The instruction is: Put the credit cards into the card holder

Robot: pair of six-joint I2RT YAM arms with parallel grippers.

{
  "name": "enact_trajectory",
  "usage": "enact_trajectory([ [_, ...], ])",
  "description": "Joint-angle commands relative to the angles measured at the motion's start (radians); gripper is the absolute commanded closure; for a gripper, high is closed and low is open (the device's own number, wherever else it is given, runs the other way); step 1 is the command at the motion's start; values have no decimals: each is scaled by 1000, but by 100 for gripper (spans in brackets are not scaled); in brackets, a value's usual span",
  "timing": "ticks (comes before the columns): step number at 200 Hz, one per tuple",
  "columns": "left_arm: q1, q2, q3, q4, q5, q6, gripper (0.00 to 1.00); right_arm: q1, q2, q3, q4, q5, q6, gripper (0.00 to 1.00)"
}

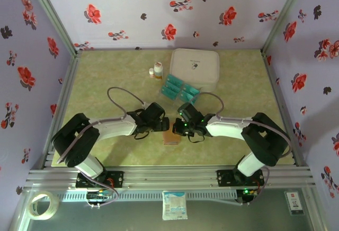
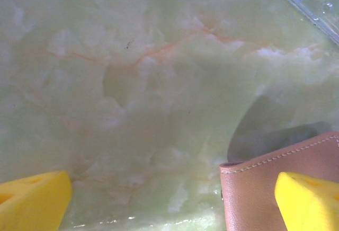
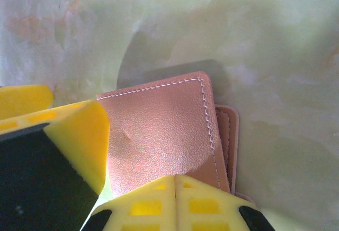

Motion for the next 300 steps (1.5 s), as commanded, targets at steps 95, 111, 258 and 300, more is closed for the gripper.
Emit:
enact_trajectory([
  [95, -37, 9, -159, 59, 10, 1, 0, 7, -20, 13, -80, 37, -6, 100],
  [111, -42, 30, -164, 72, 10, -1, 0, 8, -35, 32, -105, 45, -15, 100],
  [258, -57, 86, -191, 127, 8, -18, 0, 14, 42, 119, -85, 9, -22, 100],
  [300, -61, 99, -189, 134, 7, -21, 0, 26, 72, 122, -43, -5, -5, 100],
])
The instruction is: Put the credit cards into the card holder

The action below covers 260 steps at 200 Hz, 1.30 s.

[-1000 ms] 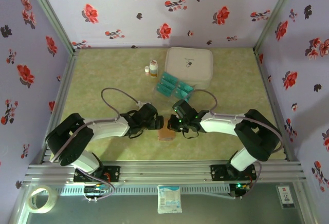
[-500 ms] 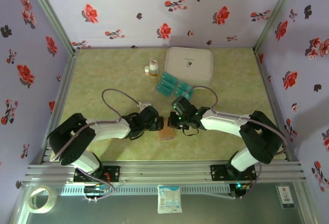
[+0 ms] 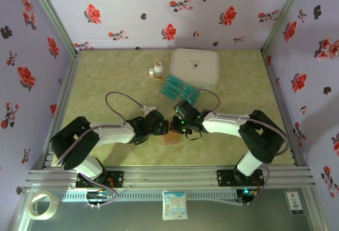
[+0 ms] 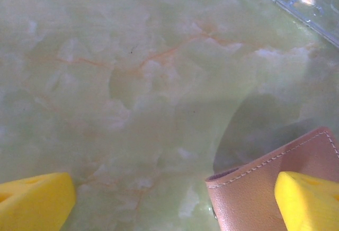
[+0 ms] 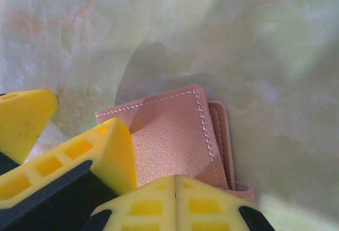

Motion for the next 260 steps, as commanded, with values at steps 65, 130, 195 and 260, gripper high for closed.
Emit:
enact_trajectory([
  [65, 3, 126, -65, -45, 131, -45, 0, 43, 63, -19, 107, -19, 57, 100],
  [130, 49, 50, -26, -116, 130, -12, 0, 53, 75, -71, 135, 2, 77, 100],
  [195, 152, -61, 68, -295, 154, 117, 0, 53, 72, -78, 132, 14, 75, 100],
  [260, 155, -44, 136, -456, 111, 201, 0, 53, 76, -75, 127, 16, 72, 100],
])
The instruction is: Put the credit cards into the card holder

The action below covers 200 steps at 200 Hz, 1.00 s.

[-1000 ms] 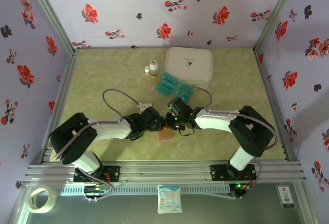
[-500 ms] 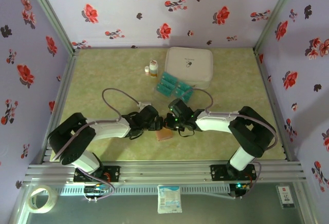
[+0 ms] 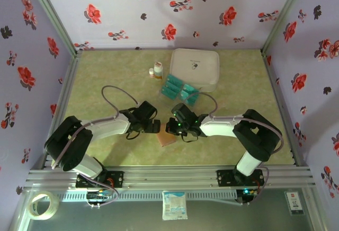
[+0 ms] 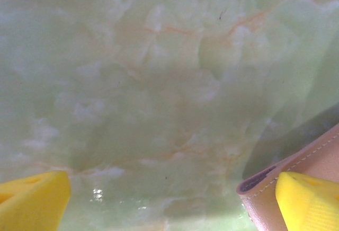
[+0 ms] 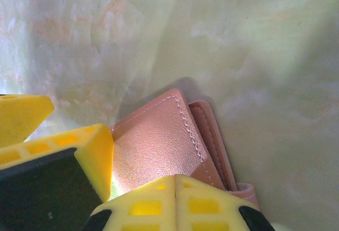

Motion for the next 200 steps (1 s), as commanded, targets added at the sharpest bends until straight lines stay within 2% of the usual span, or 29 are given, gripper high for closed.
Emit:
enact_trajectory([
  [1, 5, 5, 27, -103, -26, 54, 0, 11, 36, -25, -61, 16, 2, 100],
  [113, -56, 105, 32, -87, -96, 53, 0, 8, -56, 88, -183, 39, -109, 100],
  [200, -67, 129, 30, -70, -96, 47, 0, 11, 0, 86, -114, -14, -107, 100],
])
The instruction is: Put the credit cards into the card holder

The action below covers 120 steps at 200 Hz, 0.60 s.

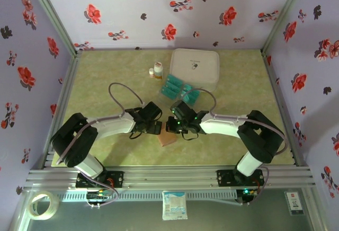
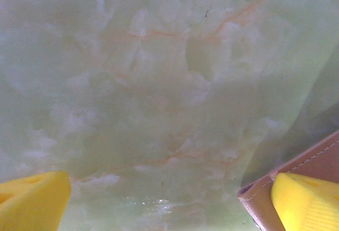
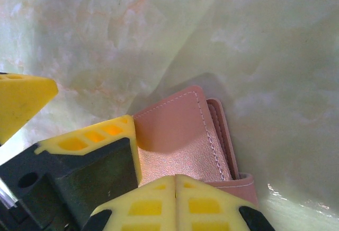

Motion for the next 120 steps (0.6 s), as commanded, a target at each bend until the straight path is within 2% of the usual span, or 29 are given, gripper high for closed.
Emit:
enact_trajectory([
  [1, -13, 65, -19, -33, -18, 6, 0, 10, 28, 12, 27, -17, -9, 100],
  [78, -18, 75, -22, -26, -15, 2, 0, 32, 67, -13, 61, -22, 13, 100],
  [120, -18, 80, -25, -25, -15, 1, 0, 49, 48, -88, 105, -4, 42, 100],
])
